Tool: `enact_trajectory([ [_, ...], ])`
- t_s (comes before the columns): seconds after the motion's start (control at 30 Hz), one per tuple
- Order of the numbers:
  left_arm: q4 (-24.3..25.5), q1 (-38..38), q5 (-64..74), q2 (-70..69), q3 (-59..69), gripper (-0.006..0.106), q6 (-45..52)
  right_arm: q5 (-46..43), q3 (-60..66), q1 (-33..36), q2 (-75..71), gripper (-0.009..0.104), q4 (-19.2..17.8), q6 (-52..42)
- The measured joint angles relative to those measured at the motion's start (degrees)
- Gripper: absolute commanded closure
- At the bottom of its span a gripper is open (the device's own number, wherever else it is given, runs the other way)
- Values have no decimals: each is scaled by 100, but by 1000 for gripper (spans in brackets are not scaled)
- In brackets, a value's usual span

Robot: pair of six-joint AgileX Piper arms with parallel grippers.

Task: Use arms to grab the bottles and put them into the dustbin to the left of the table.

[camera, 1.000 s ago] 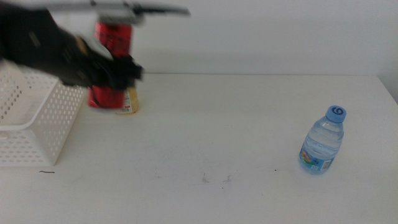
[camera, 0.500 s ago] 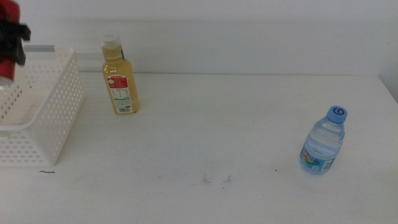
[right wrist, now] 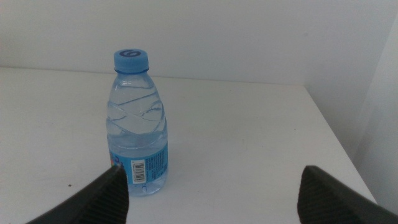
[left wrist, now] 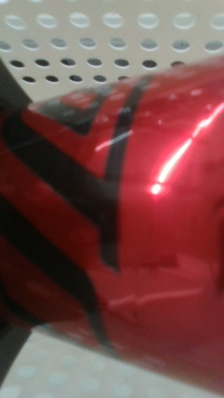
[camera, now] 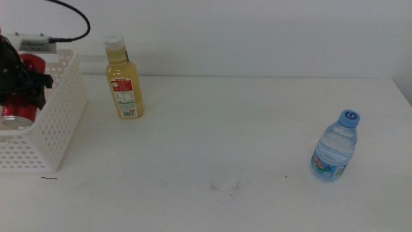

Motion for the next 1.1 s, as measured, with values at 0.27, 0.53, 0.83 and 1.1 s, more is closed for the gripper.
enact_trajectory([
  [0.27,68,0,-212,194,0,31,-63,0,0,0,0,2,0,0],
  [0.53,348,0,-100,86,-8,7,-78,0,0,0,0,2,0,0],
  [0.83,387,-494,-200,-1843,668,7,-16,0,0,0,0,2,0,0],
  [1.1,122,-1219,-1918,-5025,3434,7,15,0,0,0,0,2,0,0],
])
